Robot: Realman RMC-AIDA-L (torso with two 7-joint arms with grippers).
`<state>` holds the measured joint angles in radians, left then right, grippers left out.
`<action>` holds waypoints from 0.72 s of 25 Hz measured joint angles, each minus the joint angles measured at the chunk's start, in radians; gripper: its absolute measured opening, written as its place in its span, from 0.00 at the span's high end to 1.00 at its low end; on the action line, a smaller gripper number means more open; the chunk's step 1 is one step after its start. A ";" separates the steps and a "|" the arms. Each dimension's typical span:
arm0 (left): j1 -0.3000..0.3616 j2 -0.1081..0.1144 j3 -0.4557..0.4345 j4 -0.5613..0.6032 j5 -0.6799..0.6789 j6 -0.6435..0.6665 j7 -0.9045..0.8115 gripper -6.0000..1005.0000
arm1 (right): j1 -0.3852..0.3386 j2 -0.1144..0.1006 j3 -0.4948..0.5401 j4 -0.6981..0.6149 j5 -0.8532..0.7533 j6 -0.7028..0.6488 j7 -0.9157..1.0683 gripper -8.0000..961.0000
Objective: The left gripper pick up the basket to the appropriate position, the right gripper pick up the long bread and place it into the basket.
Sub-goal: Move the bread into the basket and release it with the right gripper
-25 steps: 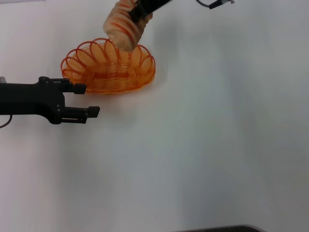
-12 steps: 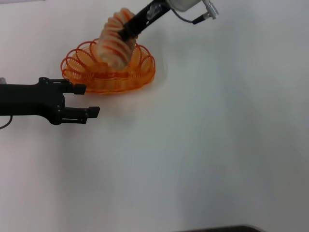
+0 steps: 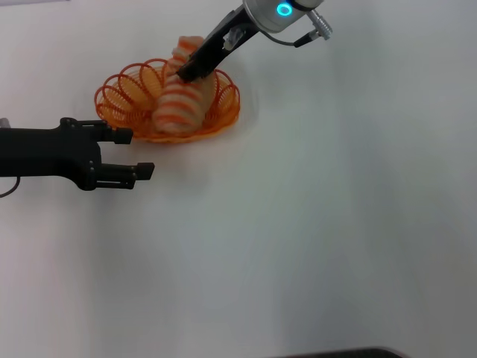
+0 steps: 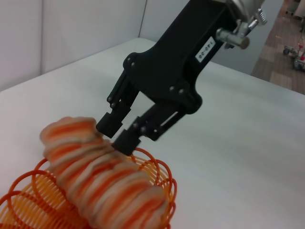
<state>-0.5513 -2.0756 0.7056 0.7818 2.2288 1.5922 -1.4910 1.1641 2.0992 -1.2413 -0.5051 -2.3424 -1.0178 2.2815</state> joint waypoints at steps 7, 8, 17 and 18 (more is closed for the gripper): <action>-0.001 -0.003 0.002 -0.004 0.000 -0.005 0.002 0.21 | -0.008 -0.001 -0.001 0.001 0.036 -0.023 -0.061 0.60; 0.000 -0.003 0.002 -0.004 0.000 -0.005 0.002 0.21 | -0.012 -0.001 -0.001 -0.002 0.043 -0.024 -0.068 0.60; 0.010 -0.004 -0.008 0.000 -0.002 -0.001 0.001 0.21 | -0.173 -0.007 0.002 -0.193 0.164 -0.050 -0.165 0.55; 0.011 -0.003 -0.010 0.001 -0.002 -0.003 0.001 0.21 | -0.201 -0.008 0.005 -0.222 0.183 -0.066 -0.177 0.54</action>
<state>-0.5405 -2.0790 0.6956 0.7823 2.2264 1.5890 -1.4899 0.9629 2.0913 -1.2365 -0.7268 -2.1594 -1.0835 2.1041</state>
